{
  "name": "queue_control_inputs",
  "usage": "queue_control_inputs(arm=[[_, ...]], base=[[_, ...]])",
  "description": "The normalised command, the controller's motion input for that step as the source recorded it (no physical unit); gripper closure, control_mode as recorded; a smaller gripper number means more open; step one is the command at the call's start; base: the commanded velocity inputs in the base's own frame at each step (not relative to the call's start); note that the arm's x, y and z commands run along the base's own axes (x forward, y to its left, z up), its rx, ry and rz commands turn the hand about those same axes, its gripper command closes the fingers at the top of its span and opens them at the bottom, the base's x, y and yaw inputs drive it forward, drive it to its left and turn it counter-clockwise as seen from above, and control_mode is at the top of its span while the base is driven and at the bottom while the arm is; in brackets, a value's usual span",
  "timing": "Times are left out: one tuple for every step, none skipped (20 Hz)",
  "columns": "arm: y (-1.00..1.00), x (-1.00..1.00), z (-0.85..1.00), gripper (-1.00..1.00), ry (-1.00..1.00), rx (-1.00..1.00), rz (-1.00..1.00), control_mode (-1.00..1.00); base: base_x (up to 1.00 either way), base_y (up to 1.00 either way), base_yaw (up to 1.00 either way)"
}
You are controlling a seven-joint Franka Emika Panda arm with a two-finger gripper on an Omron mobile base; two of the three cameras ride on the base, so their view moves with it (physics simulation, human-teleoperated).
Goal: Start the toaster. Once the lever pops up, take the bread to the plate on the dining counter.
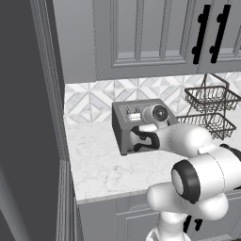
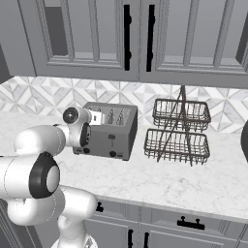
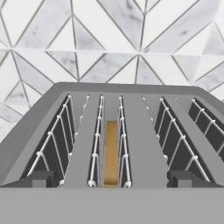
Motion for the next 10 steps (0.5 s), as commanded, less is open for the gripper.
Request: queue_control_inputs(arm=[[0.00, 0.00, 0.00, -1.00, 0.00, 0.00, 0.00, -1.00], [0.00, 0.00, 0.00, -1.00, 0.00, 0.00, 0.00, -1.00], [0.00, 0.00, 0.00, -1.00, 0.00, 0.00, 0.00, -1.00], [0.00, 0.00, 0.00, -1.00, 0.00, 0.00, 0.00, -1.00], [0.00, 0.00, 0.00, -1.00, 0.00, 0.00, 0.00, -1.00], [0.00, 0.00, 0.00, -1.00, 0.00, 0.00, 0.00, -1.00], [0.00, 0.00, 0.00, -1.00, 0.00, 0.00, 0.00, -1.00], [0.00, 0.00, 0.00, -1.00, 0.00, 0.00, 0.00, -1.00], [0.00, 0.00, 0.00, -1.00, 0.00, 0.00, 0.00, -1.00], [0.00, 0.00, 0.00, -1.00, 0.00, 0.00, 0.00, -1.00]], base=[[0.00, 0.00, 0.00], [0.00, 0.00, 0.00], [0.00, 0.00, 0.00], [0.00, 0.00, 0.00], [0.00, 0.00, 0.00], [0.00, 0.00, 0.00], [0.00, 0.00, 0.00], [0.00, 0.00, 0.00], [0.00, 0.00, 0.00], [0.00, 0.00, 0.00]])
